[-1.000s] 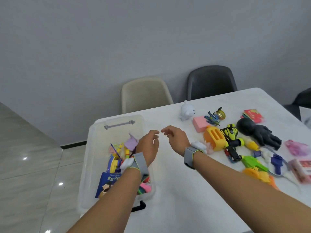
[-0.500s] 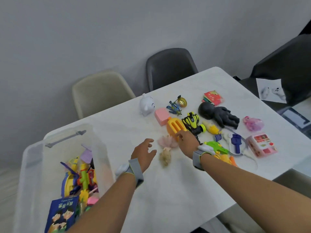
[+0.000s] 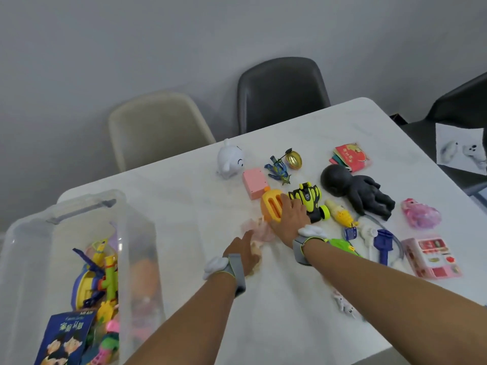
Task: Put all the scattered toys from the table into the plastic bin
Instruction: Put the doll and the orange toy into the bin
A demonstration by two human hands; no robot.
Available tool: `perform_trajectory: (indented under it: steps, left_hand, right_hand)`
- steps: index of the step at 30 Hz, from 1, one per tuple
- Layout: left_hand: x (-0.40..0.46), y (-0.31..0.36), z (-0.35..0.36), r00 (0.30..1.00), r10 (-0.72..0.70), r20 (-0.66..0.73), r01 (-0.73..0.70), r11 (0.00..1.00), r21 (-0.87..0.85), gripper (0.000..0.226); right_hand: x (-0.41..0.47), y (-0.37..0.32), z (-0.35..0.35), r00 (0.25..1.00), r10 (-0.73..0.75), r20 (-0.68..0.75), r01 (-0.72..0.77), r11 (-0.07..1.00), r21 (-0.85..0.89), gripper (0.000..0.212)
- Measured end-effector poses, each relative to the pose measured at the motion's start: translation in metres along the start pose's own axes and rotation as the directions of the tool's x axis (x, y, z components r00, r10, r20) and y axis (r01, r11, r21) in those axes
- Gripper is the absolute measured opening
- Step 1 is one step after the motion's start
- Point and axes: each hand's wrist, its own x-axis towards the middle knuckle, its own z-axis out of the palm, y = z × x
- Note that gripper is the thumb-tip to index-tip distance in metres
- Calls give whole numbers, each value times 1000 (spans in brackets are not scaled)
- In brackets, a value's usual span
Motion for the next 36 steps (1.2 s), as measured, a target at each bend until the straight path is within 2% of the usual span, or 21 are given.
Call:
perform_trajectory:
  steps: [4,8,12,17,21,26,33,36]
  left_hand:
    - [13,4,9,999,-35,21,35,999,5,75]
    - [17,11,18,992,-122,0,122,992,11,70]
    - [11,14,35,974,-228,-15,228,973,44,73]
    - [7,11,40,978,-209,-19,210,975,69,43]
    - [4,11,30,975,-222,-14,223,974,43,29]
    - [1,2,5,957,-256,-135,249,966,-64,27]
    - [-28,-21,-56,926,-237,-292,161,951,-264,34]
    - [-45,-32,-86,902,-220,-371,130,959,-252,35]
  right_hand:
    - [17,5,7,995,-24,100,26,999,-20,83]
    - [25,5,12,996,21,92,-27,997,69,97]
    - [28,5,13,994,18,110,-17,1000,-9,102]
    - [23,-2,15,994,29,107,-29,1000,-2,96]
    - [14,-7,14,994,27,104,-27,1000,3,94]
    - [-2,-18,4,998,43,34,-45,997,65,91]
    - [-29,-54,-18,997,12,-75,1,986,167,85]
    - [-43,-85,-27,992,1,-128,25,980,198,84]
